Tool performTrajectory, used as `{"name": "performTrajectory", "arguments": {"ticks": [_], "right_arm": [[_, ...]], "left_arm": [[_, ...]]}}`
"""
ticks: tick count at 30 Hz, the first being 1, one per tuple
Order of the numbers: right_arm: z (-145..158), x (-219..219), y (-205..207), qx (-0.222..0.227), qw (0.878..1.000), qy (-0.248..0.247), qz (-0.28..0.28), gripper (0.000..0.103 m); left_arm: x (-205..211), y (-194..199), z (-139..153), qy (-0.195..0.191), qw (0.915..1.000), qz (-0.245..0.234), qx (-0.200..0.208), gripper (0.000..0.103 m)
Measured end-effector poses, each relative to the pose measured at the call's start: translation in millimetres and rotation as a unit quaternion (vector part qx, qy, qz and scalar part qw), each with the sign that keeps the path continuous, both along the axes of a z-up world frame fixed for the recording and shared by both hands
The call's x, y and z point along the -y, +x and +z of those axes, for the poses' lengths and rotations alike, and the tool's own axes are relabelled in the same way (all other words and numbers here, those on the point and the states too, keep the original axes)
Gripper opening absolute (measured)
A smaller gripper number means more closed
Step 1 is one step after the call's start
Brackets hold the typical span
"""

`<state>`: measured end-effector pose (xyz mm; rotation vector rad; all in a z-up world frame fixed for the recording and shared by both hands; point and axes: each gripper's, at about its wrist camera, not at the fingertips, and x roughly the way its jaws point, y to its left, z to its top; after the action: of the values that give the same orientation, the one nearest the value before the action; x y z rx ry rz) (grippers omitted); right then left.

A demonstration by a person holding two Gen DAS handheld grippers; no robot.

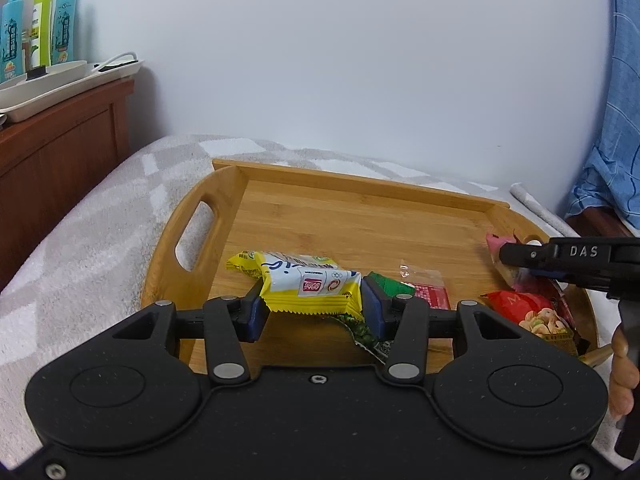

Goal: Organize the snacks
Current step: 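Carry the wafer and snack bar over the wooden tray and open both tools, then move both tools back toward the remaining snack pile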

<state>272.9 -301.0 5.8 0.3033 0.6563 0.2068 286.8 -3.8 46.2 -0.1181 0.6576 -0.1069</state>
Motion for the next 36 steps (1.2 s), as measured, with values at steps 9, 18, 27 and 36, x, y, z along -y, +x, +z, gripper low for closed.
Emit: {"name": "performTrajectory", "arguments": {"ticks": [9, 18, 27, 36], "right_arm": [[3.0, -4.9, -2.7, 0.008, 1.000, -0.010, 0.008, 0.037], [20.8, -7.7, -20.9, 0.037, 0.999, -0.012, 0.006, 0.075], [38.4, -4.0, -59.6, 0.069, 0.997, -0.021, 0.010, 0.090], [44.3, 3.9, -93.6, 0.074, 0.997, -0.008, -0.008, 0.094]], "left_arm": [[-0.5, -5.3, 1.8, 0.009, 0.9999, 0.009, 0.000, 0.056], [1.2, -26.1, 16.5, 0.015, 0.9997, 0.014, 0.011, 0.088], [7.7, -59.7, 31.3, 0.017, 0.9997, 0.005, 0.017, 0.091], [14.4, -98.4, 37.4, 0.019, 0.9997, -0.008, 0.016, 0.092]]}}
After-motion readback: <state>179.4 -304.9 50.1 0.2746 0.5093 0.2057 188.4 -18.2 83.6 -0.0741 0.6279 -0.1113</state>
